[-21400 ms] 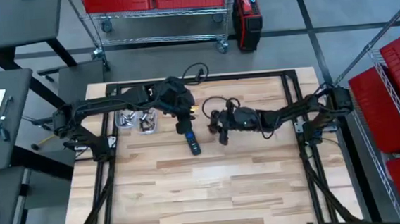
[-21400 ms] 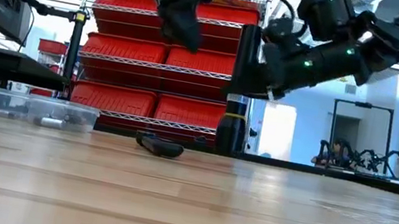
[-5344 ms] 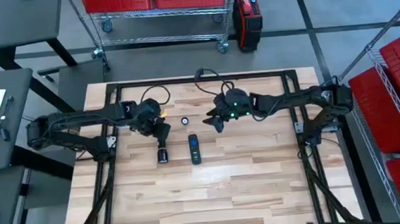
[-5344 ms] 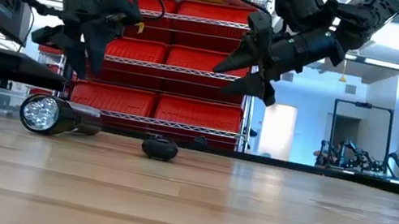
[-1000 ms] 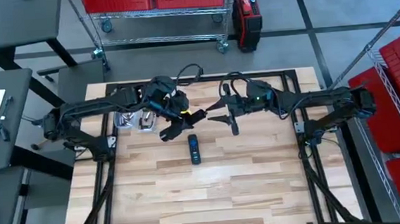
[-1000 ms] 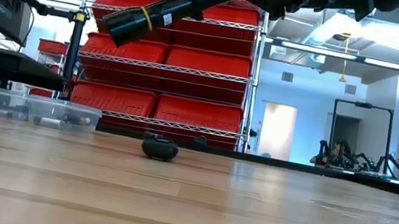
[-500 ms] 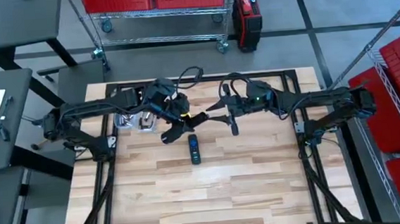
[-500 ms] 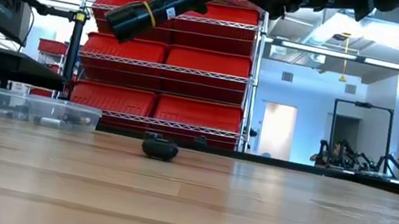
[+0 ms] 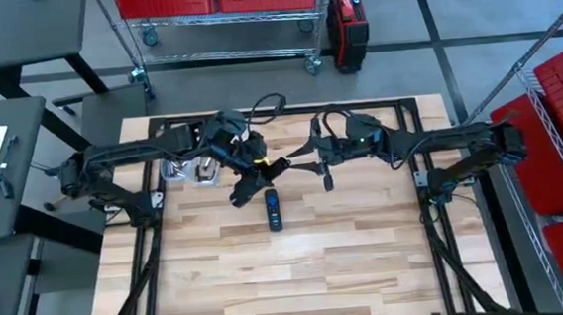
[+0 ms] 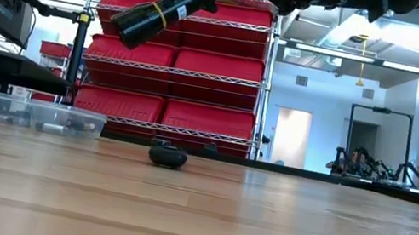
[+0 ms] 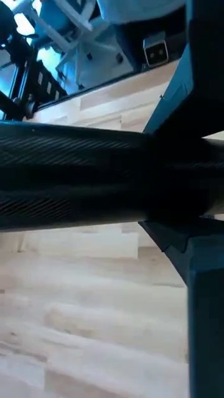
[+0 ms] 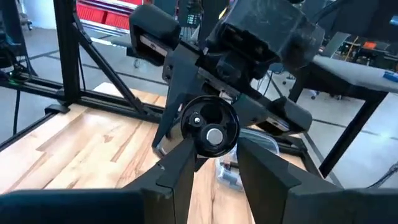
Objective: Insert battery
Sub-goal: Insert the brown battery into the flashlight's battery compartment
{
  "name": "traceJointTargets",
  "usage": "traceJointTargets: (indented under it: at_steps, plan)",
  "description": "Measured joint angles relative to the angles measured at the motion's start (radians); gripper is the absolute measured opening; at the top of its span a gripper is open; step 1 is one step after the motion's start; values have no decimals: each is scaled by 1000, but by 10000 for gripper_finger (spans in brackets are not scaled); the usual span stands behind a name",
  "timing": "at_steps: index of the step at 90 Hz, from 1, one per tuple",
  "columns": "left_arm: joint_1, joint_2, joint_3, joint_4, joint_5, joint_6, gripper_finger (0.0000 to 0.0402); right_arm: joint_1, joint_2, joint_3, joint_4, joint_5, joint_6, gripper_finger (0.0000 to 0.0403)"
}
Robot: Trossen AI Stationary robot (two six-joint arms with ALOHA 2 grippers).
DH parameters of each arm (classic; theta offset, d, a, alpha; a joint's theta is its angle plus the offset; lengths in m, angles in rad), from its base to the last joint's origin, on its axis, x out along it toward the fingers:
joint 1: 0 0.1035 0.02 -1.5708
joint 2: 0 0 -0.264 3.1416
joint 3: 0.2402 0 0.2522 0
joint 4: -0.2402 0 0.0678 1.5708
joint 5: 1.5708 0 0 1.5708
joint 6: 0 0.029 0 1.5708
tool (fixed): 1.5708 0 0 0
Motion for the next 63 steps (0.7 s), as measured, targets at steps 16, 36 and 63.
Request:
traceJointTargets:
  at_steps: [16,36,63]
  plan:
    - [4,0,0,-55,1,-39,135,0,2,0,-42,0,66,116]
    - [20,0,-6,-120,-1,-85,135,-1,2,32,-139,0,98,133]
    - [19,66,-9,-92,128,-121,135,-1,37,35,-116,-39,124,134]
